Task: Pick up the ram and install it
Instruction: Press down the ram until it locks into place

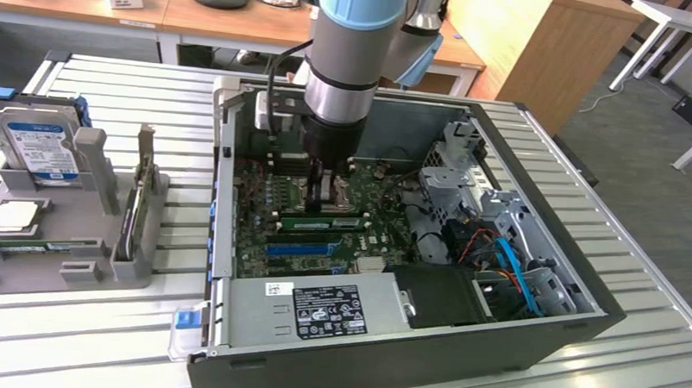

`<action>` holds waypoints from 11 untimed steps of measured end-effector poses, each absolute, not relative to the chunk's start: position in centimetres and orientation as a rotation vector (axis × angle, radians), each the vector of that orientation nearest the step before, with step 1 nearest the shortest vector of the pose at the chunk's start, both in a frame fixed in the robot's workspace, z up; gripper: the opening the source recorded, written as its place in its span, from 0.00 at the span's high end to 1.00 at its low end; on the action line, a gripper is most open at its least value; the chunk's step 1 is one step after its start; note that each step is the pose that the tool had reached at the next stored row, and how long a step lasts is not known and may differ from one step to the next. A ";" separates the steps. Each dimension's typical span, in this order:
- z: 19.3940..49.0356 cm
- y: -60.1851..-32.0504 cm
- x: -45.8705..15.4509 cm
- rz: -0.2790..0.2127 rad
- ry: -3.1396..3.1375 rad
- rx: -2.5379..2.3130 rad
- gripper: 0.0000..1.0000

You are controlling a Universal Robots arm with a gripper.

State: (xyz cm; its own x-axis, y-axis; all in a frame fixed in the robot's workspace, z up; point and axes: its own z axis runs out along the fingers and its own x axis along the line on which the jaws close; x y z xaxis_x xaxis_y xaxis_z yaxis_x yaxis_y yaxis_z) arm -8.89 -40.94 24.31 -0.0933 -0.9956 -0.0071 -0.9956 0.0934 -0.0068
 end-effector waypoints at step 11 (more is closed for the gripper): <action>25.8 -40.9 -8.9 0.000 2.315 -2.109 0.89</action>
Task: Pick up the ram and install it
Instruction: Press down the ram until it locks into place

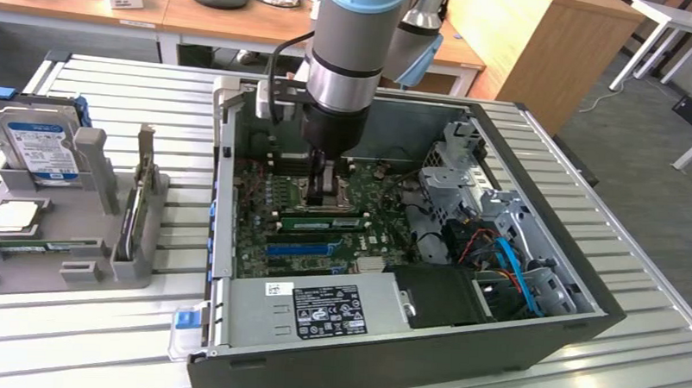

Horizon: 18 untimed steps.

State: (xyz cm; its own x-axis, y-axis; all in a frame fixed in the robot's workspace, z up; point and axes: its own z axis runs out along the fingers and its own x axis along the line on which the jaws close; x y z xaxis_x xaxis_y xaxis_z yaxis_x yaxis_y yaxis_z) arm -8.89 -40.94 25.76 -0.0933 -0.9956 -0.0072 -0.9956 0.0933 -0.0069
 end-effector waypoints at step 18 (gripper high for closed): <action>25.8 -40.9 -5.5 0.000 2.316 -2.109 0.89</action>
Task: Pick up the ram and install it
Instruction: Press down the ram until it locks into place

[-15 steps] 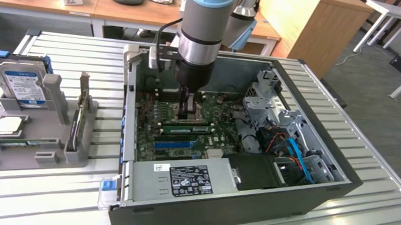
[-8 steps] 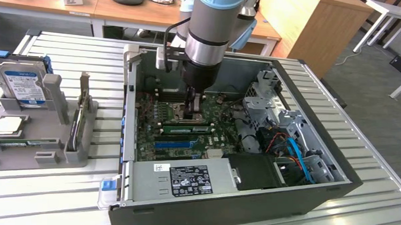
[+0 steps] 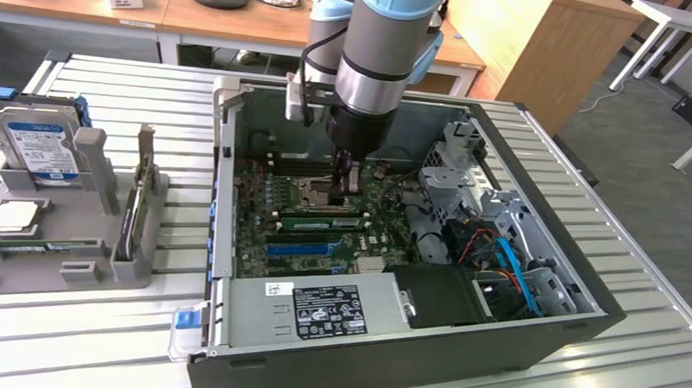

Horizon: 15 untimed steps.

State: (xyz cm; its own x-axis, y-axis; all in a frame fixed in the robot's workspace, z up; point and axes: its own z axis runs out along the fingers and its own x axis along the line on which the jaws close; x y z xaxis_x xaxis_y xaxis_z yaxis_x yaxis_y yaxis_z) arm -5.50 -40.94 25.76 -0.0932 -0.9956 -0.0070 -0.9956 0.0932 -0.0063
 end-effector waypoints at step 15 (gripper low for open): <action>25.8 -40.9 -5.4 0.000 2.317 -2.107 0.89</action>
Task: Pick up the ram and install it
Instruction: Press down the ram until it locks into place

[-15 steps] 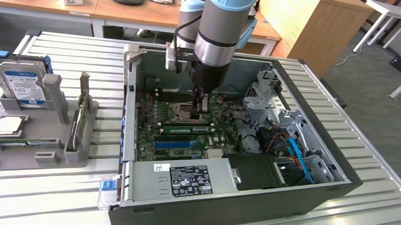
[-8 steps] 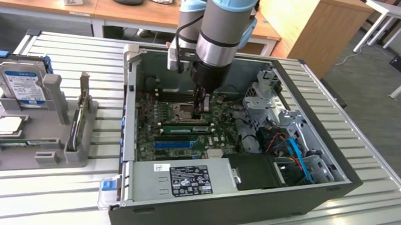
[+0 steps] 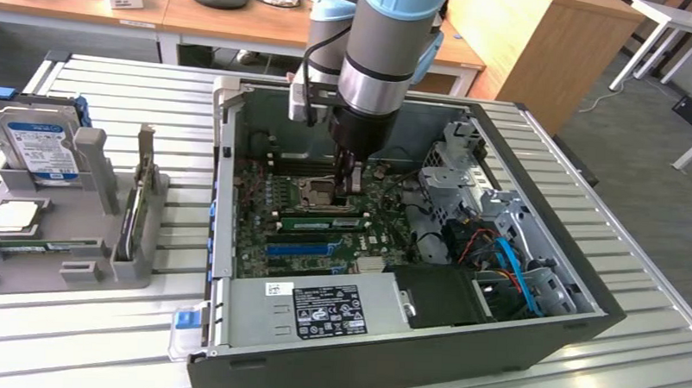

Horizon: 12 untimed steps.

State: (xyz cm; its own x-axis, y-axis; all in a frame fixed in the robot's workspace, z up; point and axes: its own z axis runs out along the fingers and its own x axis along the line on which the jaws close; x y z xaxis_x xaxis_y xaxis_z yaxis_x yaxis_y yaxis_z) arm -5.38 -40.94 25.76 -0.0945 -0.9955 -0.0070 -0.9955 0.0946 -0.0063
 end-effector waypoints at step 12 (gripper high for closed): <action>25.7 -40.9 -5.4 -0.001 2.513 -1.869 0.89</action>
State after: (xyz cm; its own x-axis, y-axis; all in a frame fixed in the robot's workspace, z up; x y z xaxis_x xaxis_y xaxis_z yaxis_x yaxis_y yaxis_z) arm -5.38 -40.94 25.68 -0.2876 -0.9577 -0.0070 -0.9577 0.2876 -0.0063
